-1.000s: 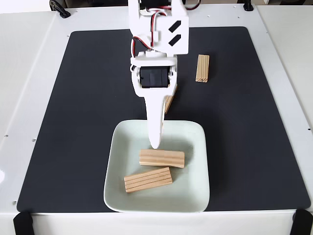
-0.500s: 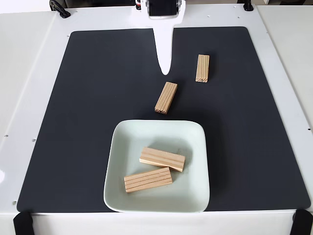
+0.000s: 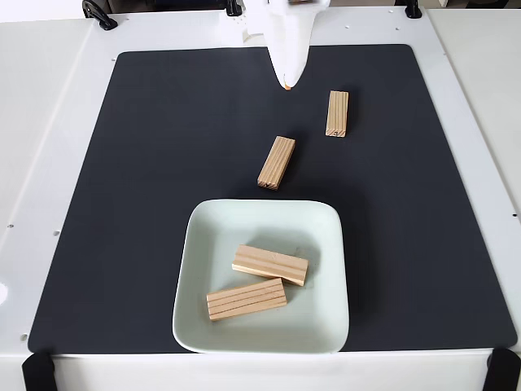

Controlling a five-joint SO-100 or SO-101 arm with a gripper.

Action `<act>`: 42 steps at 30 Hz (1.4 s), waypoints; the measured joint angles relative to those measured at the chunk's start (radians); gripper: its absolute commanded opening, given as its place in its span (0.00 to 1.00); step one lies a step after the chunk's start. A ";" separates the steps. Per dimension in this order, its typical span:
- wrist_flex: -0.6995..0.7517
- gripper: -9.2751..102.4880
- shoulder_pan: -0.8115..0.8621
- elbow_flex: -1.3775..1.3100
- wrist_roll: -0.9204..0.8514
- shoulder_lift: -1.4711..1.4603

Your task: Pick up the wooden block and place them on the plate.

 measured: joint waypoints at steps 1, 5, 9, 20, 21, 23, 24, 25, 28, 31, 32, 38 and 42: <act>0.000 0.08 -0.005 0.009 -0.051 0.000; 0.000 0.08 -0.012 0.029 -0.272 0.000; 0.000 0.08 0.003 0.029 -0.502 -0.006; 0.006 0.08 -0.029 0.028 -0.884 -0.160; 0.011 0.08 -0.049 0.028 -0.885 -0.160; 0.029 0.08 -0.101 0.034 -0.873 -0.160; 0.037 0.08 -0.121 0.035 -0.841 -0.160; 0.041 0.08 -0.143 0.035 -0.801 -0.160; 0.046 0.08 -0.206 0.046 -0.663 -0.153; 0.066 0.08 -0.276 0.101 -0.575 -0.098; 0.077 0.08 -0.288 0.130 -0.566 -0.067; 0.083 0.08 -0.311 0.293 -0.549 0.124; 0.083 0.08 -0.316 0.299 -0.546 0.150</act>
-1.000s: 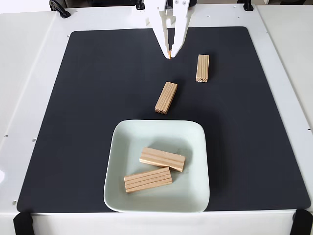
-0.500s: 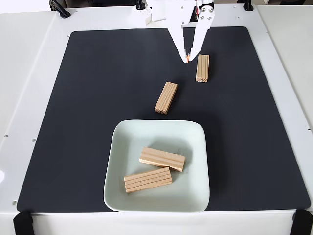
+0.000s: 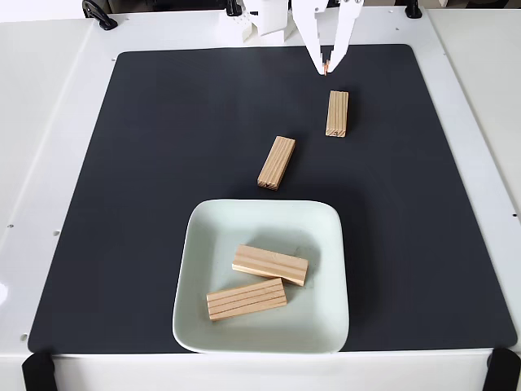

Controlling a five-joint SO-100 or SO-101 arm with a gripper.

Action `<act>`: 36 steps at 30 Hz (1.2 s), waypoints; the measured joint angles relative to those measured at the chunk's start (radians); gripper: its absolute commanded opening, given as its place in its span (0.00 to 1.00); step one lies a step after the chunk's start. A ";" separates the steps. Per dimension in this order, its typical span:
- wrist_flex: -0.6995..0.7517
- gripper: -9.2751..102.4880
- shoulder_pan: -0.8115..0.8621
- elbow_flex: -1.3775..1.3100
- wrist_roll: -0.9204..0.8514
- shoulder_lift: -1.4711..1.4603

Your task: Pick up the wooden block and place them on the plate.

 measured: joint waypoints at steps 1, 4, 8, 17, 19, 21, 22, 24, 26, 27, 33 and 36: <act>0.000 0.09 0.000 0.002 0.000 0.000; 0.000 0.19 0.000 0.014 0.000 0.000; 0.000 0.31 0.000 0.017 0.000 0.000; -0.069 0.38 0.003 0.017 0.000 -0.081; -0.110 0.38 0.003 0.017 0.000 -0.132; -0.138 0.38 0.005 0.017 0.000 -0.173; -0.143 0.38 0.005 0.012 0.000 -0.192; -0.144 0.38 0.006 -0.005 0.005 -0.235; -0.147 0.38 0.009 -0.020 0.015 -0.261; -0.152 0.38 0.009 -0.029 0.028 -0.276; -0.153 0.38 0.009 -0.101 0.063 -0.380; -0.153 0.38 0.009 -0.124 0.063 -0.419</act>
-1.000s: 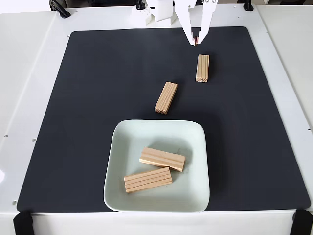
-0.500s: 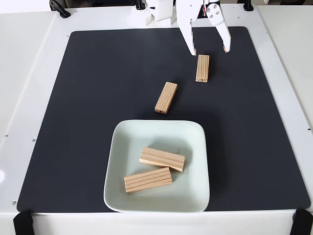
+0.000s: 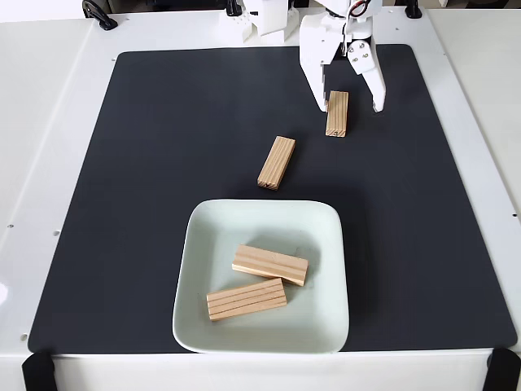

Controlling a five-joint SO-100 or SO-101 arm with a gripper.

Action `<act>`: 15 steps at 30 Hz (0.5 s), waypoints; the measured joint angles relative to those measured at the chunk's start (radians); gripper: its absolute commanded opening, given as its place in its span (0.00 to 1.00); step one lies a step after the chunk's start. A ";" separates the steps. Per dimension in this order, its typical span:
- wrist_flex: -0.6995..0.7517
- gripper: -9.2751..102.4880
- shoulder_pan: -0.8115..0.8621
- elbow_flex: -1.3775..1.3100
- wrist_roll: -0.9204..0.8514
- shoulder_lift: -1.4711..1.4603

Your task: Pick up the wooden block and place them on the plate.

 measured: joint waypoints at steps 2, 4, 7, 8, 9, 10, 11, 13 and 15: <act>0.000 0.38 0.000 -0.014 0.000 -0.014; 0.000 0.38 0.000 -0.018 0.000 -0.023; 0.000 0.38 0.000 -0.018 0.002 -0.034; 0.000 0.38 0.000 -0.018 0.002 -0.035; -0.002 0.38 0.000 -0.018 0.002 -0.035; -0.003 0.38 0.000 -0.018 0.002 -0.035; -0.003 0.38 0.000 -0.018 0.002 -0.035; -0.003 0.38 0.000 -0.018 0.002 -0.038; -0.003 0.38 0.000 -0.018 0.002 -0.049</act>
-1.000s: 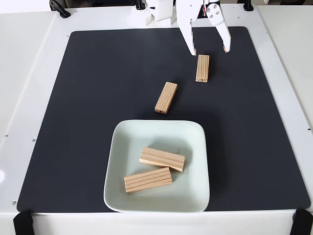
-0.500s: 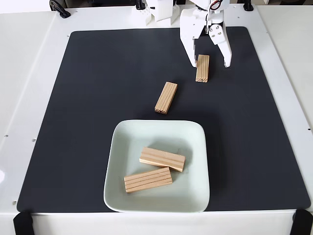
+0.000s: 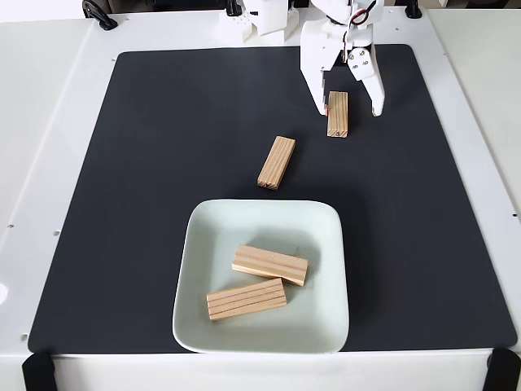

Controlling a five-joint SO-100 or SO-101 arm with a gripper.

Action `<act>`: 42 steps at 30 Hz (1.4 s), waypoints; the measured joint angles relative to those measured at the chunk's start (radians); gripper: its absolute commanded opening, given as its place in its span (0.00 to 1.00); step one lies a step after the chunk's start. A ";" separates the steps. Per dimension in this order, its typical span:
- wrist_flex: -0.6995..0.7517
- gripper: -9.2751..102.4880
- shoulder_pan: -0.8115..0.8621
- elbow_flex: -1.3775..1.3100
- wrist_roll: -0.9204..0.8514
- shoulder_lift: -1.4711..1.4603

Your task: Pick up the wooden block and place them on the plate.

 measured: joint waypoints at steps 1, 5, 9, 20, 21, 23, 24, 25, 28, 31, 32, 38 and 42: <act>0.000 0.38 0.000 0.000 0.000 -0.005; 0.000 0.38 0.003 0.000 0.000 -0.023; 0.000 0.33 0.015 0.000 0.000 -0.040; 0.000 0.08 0.021 -0.002 0.000 -0.048; 0.000 0.09 0.021 0.000 0.000 -0.048; 0.000 0.08 0.021 0.000 0.000 -0.048; 0.000 0.08 0.021 0.000 0.000 -0.048; 0.000 0.08 0.021 0.000 0.000 -0.048; 0.000 0.08 0.021 -0.002 0.000 -0.048; 0.000 0.08 0.021 -0.028 -0.002 -0.034; 0.000 0.08 0.029 -0.043 -0.002 -0.015; 0.000 0.08 0.025 -0.103 0.078 0.163; 0.000 0.08 0.021 -0.106 0.212 0.316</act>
